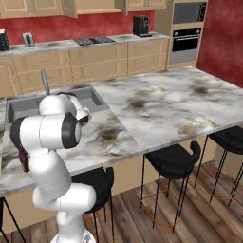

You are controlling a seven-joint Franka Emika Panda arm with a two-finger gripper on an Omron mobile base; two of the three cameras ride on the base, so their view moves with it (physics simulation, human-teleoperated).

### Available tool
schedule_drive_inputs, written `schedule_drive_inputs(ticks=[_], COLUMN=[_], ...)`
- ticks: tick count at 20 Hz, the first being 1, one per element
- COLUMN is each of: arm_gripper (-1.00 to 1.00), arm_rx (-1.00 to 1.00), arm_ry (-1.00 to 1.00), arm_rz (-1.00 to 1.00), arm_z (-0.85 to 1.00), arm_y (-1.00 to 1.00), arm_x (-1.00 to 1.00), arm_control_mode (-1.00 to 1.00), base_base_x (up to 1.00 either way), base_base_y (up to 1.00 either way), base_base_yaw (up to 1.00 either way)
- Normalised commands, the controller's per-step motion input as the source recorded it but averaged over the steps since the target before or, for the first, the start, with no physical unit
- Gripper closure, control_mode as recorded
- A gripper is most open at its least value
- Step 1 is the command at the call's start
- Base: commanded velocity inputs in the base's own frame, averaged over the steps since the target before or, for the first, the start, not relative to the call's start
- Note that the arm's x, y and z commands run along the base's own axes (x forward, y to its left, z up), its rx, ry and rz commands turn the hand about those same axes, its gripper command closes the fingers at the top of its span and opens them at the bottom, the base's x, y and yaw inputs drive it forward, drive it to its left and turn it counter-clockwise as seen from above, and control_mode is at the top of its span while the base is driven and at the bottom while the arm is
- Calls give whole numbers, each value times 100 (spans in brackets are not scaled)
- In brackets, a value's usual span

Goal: Move the ketchup and mayonnaise from the cabinet to the dining counter.

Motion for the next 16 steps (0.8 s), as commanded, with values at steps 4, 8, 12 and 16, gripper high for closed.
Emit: schedule_drive_inputs(ticks=[4,8,12,16], arm_gripper=[100,100,100,100], arm_rx=[16,19,17,10], arm_ry=[-2,0,0,0], arm_rz=[11,8,5,4], arm_z=[-27,-25,-26,-27], arm_y=[17,10,7,6], arm_x=[23,24,17,15], arm_control_mode=[-100,-100,-100,-100], base_base_x=[0,0,0,0], base_base_y=[0,0,0,0], base_base_yaw=[0,0,0,0])
